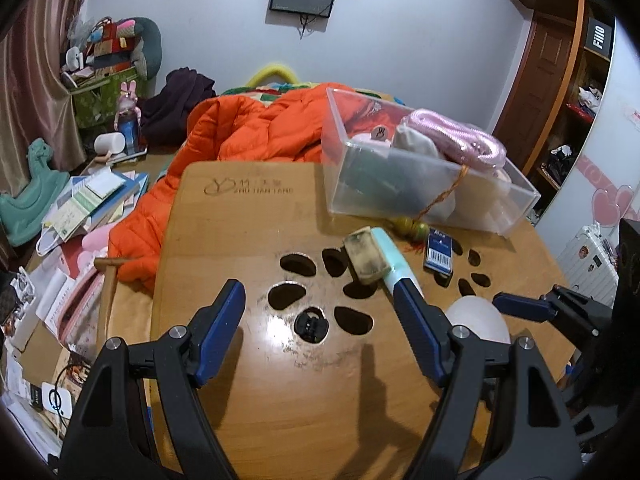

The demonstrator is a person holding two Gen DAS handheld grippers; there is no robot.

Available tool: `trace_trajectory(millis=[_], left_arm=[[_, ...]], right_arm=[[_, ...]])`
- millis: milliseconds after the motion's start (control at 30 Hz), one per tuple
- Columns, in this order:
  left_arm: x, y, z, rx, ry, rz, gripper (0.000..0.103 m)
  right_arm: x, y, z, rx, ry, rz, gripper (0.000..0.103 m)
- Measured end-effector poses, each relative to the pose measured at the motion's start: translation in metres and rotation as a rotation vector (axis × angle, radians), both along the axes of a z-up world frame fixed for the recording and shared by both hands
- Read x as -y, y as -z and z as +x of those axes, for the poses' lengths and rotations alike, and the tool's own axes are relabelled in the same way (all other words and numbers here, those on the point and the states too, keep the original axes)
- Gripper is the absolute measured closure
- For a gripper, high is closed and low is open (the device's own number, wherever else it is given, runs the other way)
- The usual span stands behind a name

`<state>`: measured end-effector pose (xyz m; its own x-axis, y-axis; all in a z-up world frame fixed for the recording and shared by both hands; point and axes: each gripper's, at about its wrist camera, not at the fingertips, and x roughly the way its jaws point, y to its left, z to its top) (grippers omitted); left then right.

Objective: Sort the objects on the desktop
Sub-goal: 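Withdraw both tools and move the right tool toward the white round case, then grasp the white round case with the right tool while the left tool grasps the beige soap bar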

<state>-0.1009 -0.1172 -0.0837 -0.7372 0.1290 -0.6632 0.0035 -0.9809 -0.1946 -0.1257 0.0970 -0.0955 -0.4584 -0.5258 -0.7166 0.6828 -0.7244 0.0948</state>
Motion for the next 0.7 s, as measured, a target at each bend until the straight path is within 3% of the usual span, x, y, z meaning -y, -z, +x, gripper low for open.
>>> trace_trajectory(millis=[200, 233, 300, 467, 700], left_arm=[[-0.004, 0.008, -0.009, 0.010, 0.001, 0.000, 0.027], [-0.006, 0.009, -0.011, 0.012, 0.006, -0.006, 0.027], [-0.012, 0.010, -0.016, 0.018, 0.021, -0.024, 0.027], [-0.025, 0.014, -0.028, 0.040, 0.071, -0.084, 0.028], [-0.034, 0.019, -0.044, 0.076, 0.112, -0.125, 0.041]], right_arm=[[0.011, 0.009, 0.007, -0.067, 0.018, 0.048, 0.024], [0.012, 0.010, 0.006, -0.058, 0.020, 0.042, 0.033], [0.011, 0.012, 0.005, -0.034, 0.008, 0.024, 0.040], [-0.001, 0.010, -0.001, -0.031, 0.034, 0.001, 0.040], [-0.032, -0.003, -0.019, 0.000, 0.112, -0.079, 0.040]])
